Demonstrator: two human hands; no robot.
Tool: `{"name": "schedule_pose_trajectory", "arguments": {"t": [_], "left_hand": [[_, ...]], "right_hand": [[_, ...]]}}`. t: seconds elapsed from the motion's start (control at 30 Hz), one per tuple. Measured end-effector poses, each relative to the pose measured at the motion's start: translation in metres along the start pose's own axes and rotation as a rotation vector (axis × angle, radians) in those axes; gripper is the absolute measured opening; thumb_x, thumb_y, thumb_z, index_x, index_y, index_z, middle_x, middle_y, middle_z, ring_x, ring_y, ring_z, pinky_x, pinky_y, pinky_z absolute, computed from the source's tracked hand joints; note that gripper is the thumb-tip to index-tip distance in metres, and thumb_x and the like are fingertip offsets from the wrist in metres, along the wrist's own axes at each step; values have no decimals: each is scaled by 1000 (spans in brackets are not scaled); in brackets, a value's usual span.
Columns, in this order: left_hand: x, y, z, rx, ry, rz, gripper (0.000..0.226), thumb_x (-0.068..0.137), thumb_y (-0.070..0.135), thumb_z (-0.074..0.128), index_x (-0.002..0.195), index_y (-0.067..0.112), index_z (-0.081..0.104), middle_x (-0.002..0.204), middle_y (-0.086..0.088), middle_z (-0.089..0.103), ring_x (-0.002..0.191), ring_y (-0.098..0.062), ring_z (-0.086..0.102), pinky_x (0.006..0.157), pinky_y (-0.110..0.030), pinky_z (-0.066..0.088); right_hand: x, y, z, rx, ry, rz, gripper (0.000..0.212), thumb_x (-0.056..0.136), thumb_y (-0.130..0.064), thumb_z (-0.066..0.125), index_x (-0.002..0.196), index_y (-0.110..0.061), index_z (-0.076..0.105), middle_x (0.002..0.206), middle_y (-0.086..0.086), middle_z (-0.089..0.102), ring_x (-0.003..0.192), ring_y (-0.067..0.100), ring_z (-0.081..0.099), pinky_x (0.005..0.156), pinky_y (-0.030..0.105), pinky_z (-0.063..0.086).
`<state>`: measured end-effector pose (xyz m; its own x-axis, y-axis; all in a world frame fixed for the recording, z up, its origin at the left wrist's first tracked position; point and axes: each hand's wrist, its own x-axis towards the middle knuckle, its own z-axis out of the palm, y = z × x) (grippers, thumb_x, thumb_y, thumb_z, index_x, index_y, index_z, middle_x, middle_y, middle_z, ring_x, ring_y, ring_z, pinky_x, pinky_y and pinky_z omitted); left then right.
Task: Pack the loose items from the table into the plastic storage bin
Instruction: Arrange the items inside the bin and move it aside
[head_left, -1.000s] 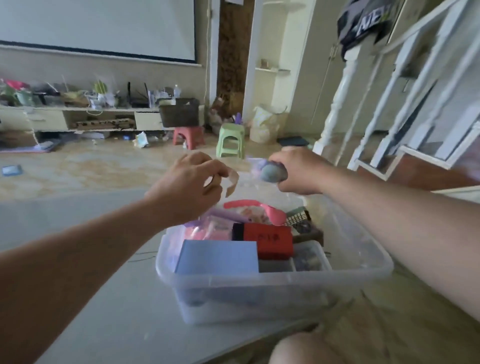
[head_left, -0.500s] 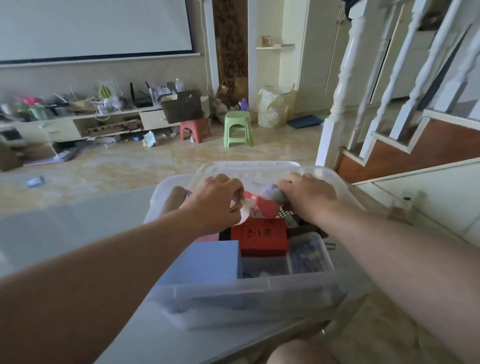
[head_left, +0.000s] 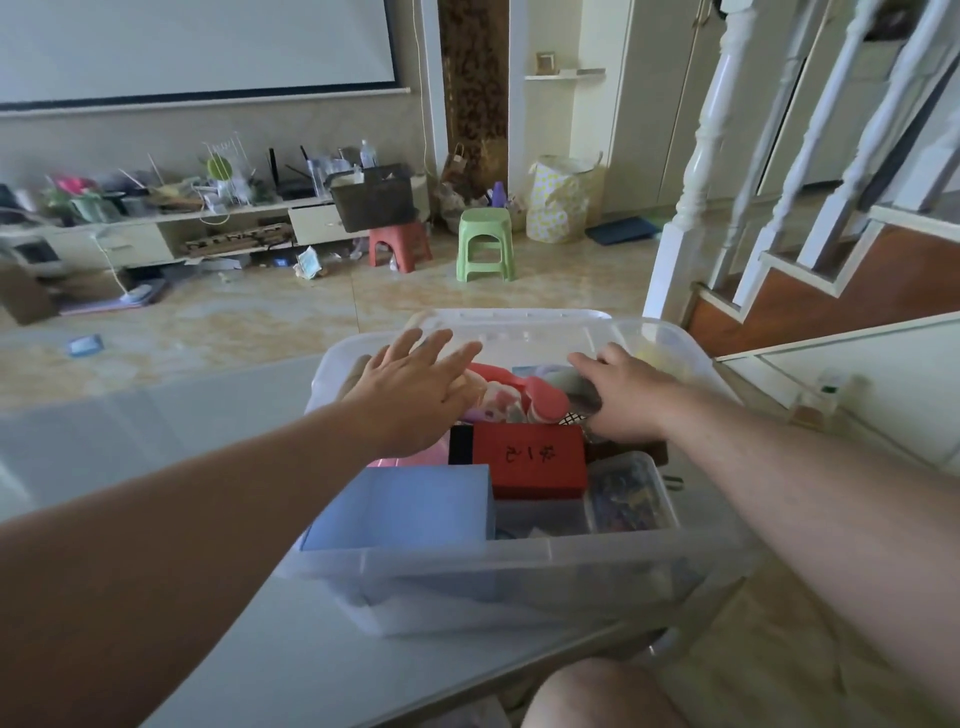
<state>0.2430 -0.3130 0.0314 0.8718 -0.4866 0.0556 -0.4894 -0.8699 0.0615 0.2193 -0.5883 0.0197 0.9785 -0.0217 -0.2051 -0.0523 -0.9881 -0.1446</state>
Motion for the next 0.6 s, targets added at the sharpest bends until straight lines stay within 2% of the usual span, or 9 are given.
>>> {"name": "schedule_pose_trajectory", "arguments": {"t": [0.07, 0.1, 0.13, 0.2, 0.23, 0.3, 0.4, 0.5, 0.6], "left_hand": [[-8, -7, -7, 22, 42, 35, 61, 104, 60, 28, 161, 46, 13, 172, 7, 8, 159, -23, -2, 127, -49, 8], [-13, -13, -10, 48, 63, 44, 61, 104, 60, 31, 161, 46, 14, 172, 7, 10, 159, -25, -1, 126, -48, 8], [-20, -19, -14, 69, 86, 46, 63, 103, 62, 33, 161, 46, 16, 172, 7, 12, 159, -26, 1, 126, -48, 8], [-35, -37, -20, 88, 110, 30, 66, 100, 67, 31, 161, 45, 19, 172, 4, 16, 159, -28, 5, 126, -50, 8], [-44, -48, -23, 81, 120, 8, 67, 99, 68, 29, 161, 43, 21, 171, 3, 18, 159, -29, 7, 127, -51, 8], [-65, -74, -28, 52, 150, -63, 67, 98, 65, 32, 161, 43, 25, 170, 2, 23, 158, -29, 11, 127, -49, 10], [-98, -115, -31, 19, 163, -175, 66, 100, 58, 45, 161, 42, 24, 170, 2, 24, 158, -30, 12, 127, -47, 13], [-130, -148, -23, -4, 154, -241, 72, 98, 57, 53, 161, 41, 24, 169, 2, 27, 157, -30, 15, 126, -46, 16], [-152, -171, -2, -76, 120, -282, 73, 93, 53, 58, 159, 41, 28, 166, 3, 30, 155, -28, 18, 125, -47, 21]], "right_hand": [[-7, -2, -8, 10, -33, -2, 66, 72, -33, 58, 136, -37, 40, 135, 1, 43, 116, 30, 54, 93, 47, 53], [-11, -5, -13, -8, -44, 1, 51, 74, -31, 58, 122, -36, 45, 130, 3, 48, 111, 29, 56, 90, 47, 53], [-14, -8, -18, -38, -37, 7, 43, 77, -29, 59, 117, -35, 47, 128, 5, 52, 110, 30, 56, 90, 47, 53], [-20, -20, -29, -92, 26, 8, 56, 79, -32, 57, 135, -35, 50, 143, 5, 50, 124, 31, 54, 99, 47, 51], [-24, -31, -34, -100, 73, -7, 67, 80, -33, 56, 146, -36, 47, 154, 4, 44, 134, 31, 48, 105, 47, 48], [-30, -61, -45, -64, 130, -67, 78, 79, -35, 58, 156, -35, 41, 163, 0, 34, 145, 28, 39, 112, 47, 43], [-33, -117, -56, -63, 174, -206, 73, 84, -30, 60, 155, -36, 43, 160, -4, 37, 142, 25, 39, 111, 44, 43], [-36, -181, -57, -65, 221, -342, 67, 81, -47, 56, 147, -36, 52, 149, -3, 45, 136, 26, 45, 108, 40, 44], [-27, -235, -51, -114, 236, -434, 59, 86, -30, 60, 144, -36, 55, 146, -4, 46, 135, 25, 45, 107, 37, 43]]}}
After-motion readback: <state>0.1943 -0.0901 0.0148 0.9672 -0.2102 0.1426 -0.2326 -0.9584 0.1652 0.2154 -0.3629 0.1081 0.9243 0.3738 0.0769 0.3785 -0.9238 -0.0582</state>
